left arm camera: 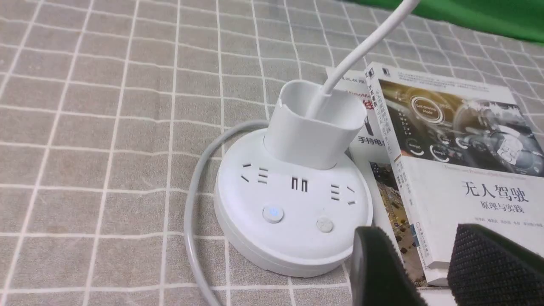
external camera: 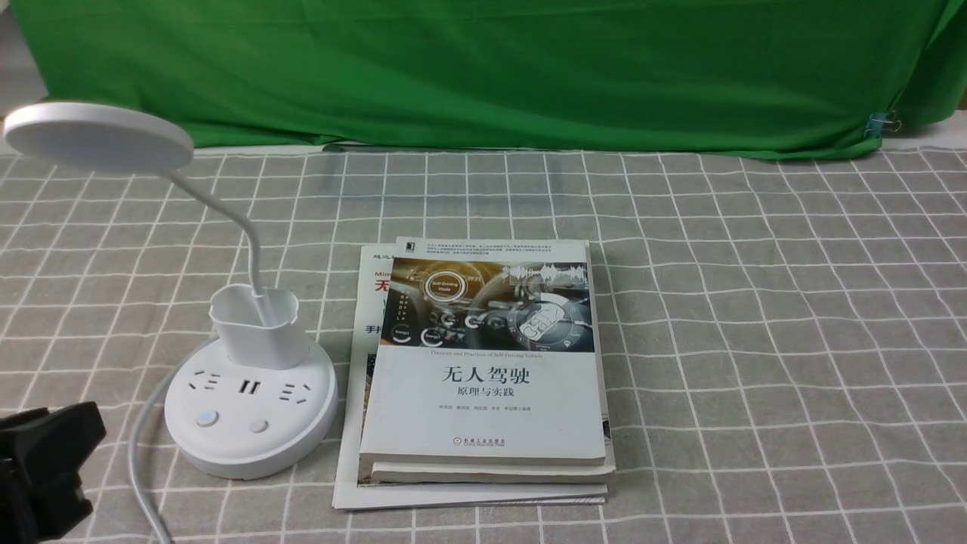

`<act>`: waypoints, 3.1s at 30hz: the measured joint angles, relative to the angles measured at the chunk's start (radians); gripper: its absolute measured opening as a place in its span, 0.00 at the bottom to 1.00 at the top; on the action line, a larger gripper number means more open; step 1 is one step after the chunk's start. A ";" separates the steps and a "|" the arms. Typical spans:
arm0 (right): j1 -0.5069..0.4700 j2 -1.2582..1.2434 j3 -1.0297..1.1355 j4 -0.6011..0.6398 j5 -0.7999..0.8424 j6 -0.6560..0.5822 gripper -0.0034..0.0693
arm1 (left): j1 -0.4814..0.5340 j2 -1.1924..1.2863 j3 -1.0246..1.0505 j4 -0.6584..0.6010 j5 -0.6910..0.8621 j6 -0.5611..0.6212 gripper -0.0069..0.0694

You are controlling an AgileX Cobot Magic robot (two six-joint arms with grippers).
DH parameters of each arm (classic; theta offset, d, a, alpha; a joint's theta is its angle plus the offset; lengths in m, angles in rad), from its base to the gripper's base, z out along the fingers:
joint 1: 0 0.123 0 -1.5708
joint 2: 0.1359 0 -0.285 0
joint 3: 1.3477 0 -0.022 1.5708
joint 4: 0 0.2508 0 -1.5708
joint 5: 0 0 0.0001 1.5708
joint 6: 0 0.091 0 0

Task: Turn on the desk lamp on the grey coffee tablecloth with your hand.
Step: 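Press the power button on the lamp base to turn the lamp on with the left gripper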

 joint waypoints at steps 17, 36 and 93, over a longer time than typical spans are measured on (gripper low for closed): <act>0.000 0.000 0.000 0.000 0.000 0.000 0.38 | 0.000 0.004 -0.003 -0.041 -0.068 0.036 0.38; 0.000 0.000 0.000 0.000 0.000 0.000 0.38 | 0.000 0.004 -0.003 -0.041 -0.042 0.054 0.11; 0.000 0.000 0.000 0.000 0.001 0.000 0.38 | -0.001 0.725 -0.152 -0.063 -0.097 0.286 0.11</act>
